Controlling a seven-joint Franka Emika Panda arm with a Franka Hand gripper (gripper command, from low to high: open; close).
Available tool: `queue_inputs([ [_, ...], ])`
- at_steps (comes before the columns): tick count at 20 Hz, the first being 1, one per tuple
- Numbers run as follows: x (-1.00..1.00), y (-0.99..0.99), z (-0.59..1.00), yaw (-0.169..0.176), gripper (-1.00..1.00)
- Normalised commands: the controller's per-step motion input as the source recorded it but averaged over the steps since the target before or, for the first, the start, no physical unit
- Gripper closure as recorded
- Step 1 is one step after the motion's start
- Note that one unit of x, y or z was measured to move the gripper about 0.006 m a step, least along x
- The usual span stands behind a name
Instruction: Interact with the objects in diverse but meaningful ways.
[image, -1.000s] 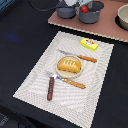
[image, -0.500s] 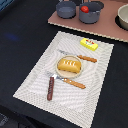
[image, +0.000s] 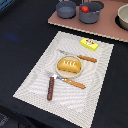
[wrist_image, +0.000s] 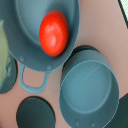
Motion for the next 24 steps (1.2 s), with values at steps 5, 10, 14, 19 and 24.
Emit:
queue_inputs([
  [5,0.10,-0.73,-0.01,0.016,-1.00],
  [10,0.20,-0.67,-0.04,0.057,-1.00],
  [14,0.38,-0.54,-0.07,0.045,-1.00],
  [19,0.19,-0.63,-0.11,0.076,-1.00],
  [24,0.11,-0.57,-0.12,0.079,-1.00],
])
